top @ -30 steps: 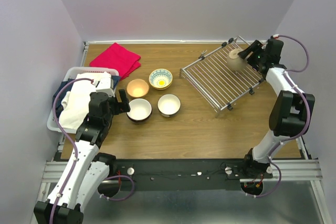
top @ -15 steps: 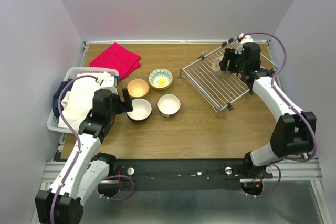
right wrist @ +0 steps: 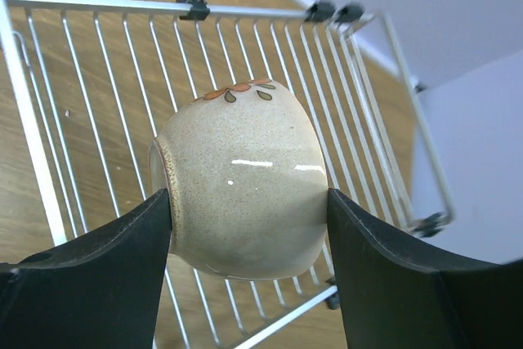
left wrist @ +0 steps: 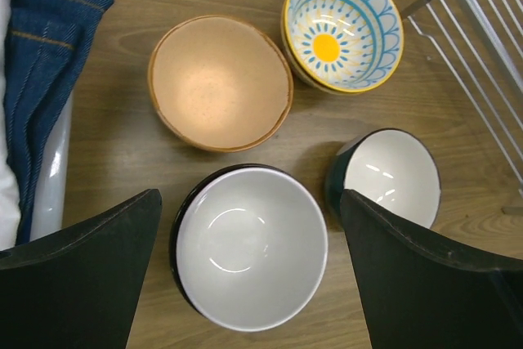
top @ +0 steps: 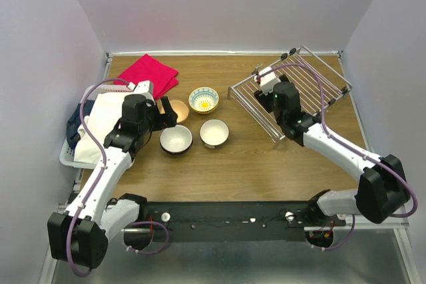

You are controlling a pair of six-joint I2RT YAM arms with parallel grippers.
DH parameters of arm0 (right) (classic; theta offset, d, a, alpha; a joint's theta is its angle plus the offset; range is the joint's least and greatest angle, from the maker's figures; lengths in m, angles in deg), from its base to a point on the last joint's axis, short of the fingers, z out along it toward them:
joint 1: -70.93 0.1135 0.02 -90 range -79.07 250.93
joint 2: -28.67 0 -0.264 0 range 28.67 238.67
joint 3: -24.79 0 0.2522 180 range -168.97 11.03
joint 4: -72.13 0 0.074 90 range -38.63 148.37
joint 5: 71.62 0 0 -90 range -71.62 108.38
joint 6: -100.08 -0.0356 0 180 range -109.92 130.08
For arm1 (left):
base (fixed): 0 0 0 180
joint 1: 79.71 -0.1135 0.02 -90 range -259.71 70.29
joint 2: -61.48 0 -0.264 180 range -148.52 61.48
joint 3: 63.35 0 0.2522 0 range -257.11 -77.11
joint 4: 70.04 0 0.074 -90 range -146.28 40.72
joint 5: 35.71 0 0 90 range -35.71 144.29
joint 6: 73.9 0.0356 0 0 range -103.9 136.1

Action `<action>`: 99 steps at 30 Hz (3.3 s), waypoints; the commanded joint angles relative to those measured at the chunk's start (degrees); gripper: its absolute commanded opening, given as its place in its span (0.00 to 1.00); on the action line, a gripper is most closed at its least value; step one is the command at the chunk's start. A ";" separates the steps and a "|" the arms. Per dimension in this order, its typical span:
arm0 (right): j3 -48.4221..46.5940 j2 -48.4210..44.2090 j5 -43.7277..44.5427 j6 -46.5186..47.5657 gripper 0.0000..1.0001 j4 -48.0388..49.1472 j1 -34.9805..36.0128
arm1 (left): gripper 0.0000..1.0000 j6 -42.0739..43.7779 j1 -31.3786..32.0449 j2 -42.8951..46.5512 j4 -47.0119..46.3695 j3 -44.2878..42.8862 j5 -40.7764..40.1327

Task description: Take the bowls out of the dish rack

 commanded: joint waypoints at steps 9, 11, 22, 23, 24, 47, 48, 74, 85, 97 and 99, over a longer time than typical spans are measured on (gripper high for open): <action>11.25 -3.02 18.72 36.77 0.22 36.03 18.28 | 0.99 -4.53 0.56 -11.61 3.67 -13.76 10.85; 13.62 -2.31 19.35 41.96 0.22 41.91 21.71 | 0.99 -5.49 0.65 -14.15 4.81 -16.93 13.04; 17.86 4.72 20.40 56.64 0.22 58.90 31.99 | 0.99 -12.34 3.19 -24.18 9.73 -33.44 21.31; 18.03 5.16 20.41 57.35 0.22 61.08 33.48 | 0.99 -12.96 3.46 -25.40 9.82 -34.24 21.58; 18.12 6.38 20.32 58.05 0.22 62.06 34.19 | 0.99 -13.93 3.72 -26.02 10.00 -34.95 21.93; 18.21 15.45 21.11 66.94 0.23 69.98 43.78 | 0.92 -18.34 9.52 -40.17 21.24 -42.34 35.82; 18.29 15.62 21.28 66.85 0.22 69.98 43.69 | 0.91 -17.90 9.79 -40.44 22.38 -42.43 35.64; 17.24 11.06 25.85 56.22 0.81 54.09 45.10 | 0.00 -12.53 11.11 -42.38 28.01 -50.86 24.66; 8.03 -1.42 28.23 21.79 1.00 13.68 45.62 | 0.00 -6.82 10.58 -38.61 26.79 -48.95 4.20; 1.34 -7.93 22.08 -10.66 1.00 -12.54 39.48 | 0.00 -3.66 10.93 -22.35 14.66 -30.49 -1.89; -0.94 -7.75 18.31 -15.05 1.00 -15.95 35.97 | 0.00 -3.30 11.02 -19.01 13.17 -26.62 -1.80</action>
